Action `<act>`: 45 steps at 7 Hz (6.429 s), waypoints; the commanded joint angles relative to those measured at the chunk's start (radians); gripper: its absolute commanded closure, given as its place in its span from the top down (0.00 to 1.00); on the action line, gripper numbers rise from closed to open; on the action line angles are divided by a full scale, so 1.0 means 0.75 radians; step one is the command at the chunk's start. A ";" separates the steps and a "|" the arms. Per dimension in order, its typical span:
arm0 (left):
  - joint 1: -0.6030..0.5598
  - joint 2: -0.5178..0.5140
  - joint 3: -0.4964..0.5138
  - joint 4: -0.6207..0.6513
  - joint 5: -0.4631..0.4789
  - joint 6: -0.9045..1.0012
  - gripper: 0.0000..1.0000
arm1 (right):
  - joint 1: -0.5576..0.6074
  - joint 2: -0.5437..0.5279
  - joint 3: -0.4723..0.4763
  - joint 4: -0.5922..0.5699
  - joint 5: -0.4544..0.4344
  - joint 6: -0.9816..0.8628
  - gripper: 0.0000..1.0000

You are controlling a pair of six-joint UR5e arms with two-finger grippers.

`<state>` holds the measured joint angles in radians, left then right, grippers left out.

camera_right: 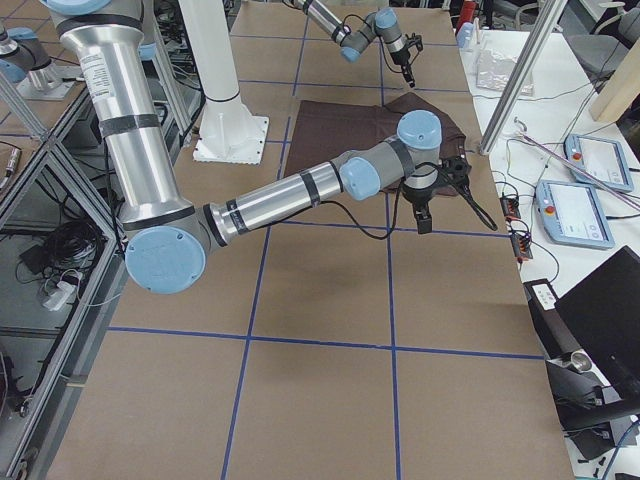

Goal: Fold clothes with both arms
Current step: 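Release the sleeve and withdraw the right gripper while the left arm approaches, then grasp the other sleeve and fold it inward with the left gripper, then move both grippers down to the shirt hem nearest the robot, then grasp the hem corners with both grippers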

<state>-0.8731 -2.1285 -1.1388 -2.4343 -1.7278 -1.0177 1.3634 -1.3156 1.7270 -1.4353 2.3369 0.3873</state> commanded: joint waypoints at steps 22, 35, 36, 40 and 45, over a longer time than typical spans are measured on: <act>0.193 -0.416 0.009 0.542 0.052 -0.077 1.00 | -0.008 0.018 -0.004 -0.001 -0.011 0.036 1.00; 0.880 0.612 -1.206 0.630 0.258 -0.737 0.55 | -1.673 -0.297 0.808 0.036 -1.324 1.889 1.00; 0.900 0.639 -1.202 0.630 0.283 -0.744 0.55 | -1.673 -0.297 0.814 0.036 -1.324 1.887 1.00; 0.904 0.654 -1.179 0.634 0.281 -0.731 0.55 | -1.671 -0.297 0.814 0.036 -1.326 1.887 1.00; 0.913 0.637 -1.157 0.634 0.279 -0.733 0.14 | -1.671 -0.301 0.814 0.034 -1.326 1.887 1.00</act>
<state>-0.1892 -1.6464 -2.0072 -1.9601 -1.5170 -1.5665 0.1097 -1.5411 2.3378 -1.4092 1.3422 1.8024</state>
